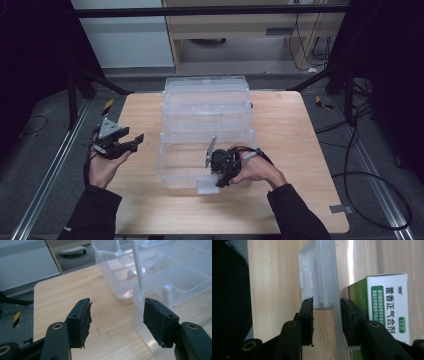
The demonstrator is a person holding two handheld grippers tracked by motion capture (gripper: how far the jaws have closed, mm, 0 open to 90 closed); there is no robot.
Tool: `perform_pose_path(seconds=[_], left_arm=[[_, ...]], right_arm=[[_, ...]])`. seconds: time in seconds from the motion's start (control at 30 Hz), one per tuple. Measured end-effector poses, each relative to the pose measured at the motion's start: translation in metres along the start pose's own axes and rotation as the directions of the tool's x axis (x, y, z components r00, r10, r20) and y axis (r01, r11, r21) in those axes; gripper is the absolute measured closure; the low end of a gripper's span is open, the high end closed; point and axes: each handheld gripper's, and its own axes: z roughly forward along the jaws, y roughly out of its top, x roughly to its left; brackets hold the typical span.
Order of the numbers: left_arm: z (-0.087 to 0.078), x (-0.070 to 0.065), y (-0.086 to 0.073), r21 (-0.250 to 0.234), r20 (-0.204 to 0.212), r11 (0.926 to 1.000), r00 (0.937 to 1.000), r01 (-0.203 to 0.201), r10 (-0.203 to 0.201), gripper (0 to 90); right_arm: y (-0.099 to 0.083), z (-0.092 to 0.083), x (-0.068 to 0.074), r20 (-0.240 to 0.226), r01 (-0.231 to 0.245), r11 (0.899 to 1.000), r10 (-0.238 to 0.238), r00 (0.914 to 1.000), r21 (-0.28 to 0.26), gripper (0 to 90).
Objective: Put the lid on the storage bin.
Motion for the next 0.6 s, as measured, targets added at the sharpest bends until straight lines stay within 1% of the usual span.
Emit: perform_pose_path(seconds=[0.1, 0.17, 0.23, 0.3, 0.43, 0.53, 0.6], left_arm=[[0.002, -0.001, 0.012, -0.003, 0.019, 0.9992, 0.999, -0.04, 0.04, 37.9], [0.003, -0.002, 0.019, -0.005, 0.029, 0.9979, 0.9974, -0.065, 0.065, 37.6], [0.005, -0.003, 0.026, -0.01, 0.052, 0.996, 0.9947, -0.089, 0.089, 37.6], [0.006, -0.004, 0.033, -0.008, 0.072, 0.9943, 0.9918, -0.106, 0.106, 37.6], [0.007, -0.006, 0.044, -0.014, 0.1, 0.9918, 0.9867, -0.127, 0.128, 37.3], [0.008, -0.005, 0.055, -0.018, 0.12, 0.9884, 0.981, -0.151, 0.152, 37.1], [0.009, -0.006, 0.061, -0.016, 0.131, 0.9844, 0.9757, -0.175, 0.176, 36.9]], right_arm=[[0.0, 0.0, 0.0, 0.0, 0.0, 1.0, 0.0, 1.0, 0.0, 64.5], [0.0, 0.0, 0.0, 0.0, 0.003, 1.0, -0.003, 1.0, -0.001, 64.6], [0.0, 0.0, 0.0, 0.001, 0.0, 1.0, 0.0, 1.0, 0.0, 64.6], [0.0, 0.0, 0.0, 0.001, 0.0, 1.0, 0.0, 1.0, 0.001, 64.5], [0.0, 0.0, 0.0, -0.001, 0.002, 1.0, -0.002, 1.0, 0.0, 64.5], [0.0, 0.0, 0.0, -0.003, 0.002, 1.0, -0.002, 1.0, -0.001, 64.6], [0.0, 0.0, 0.0, -0.004, 0.003, 1.0, -0.003, 1.0, -0.001, 64.6]])
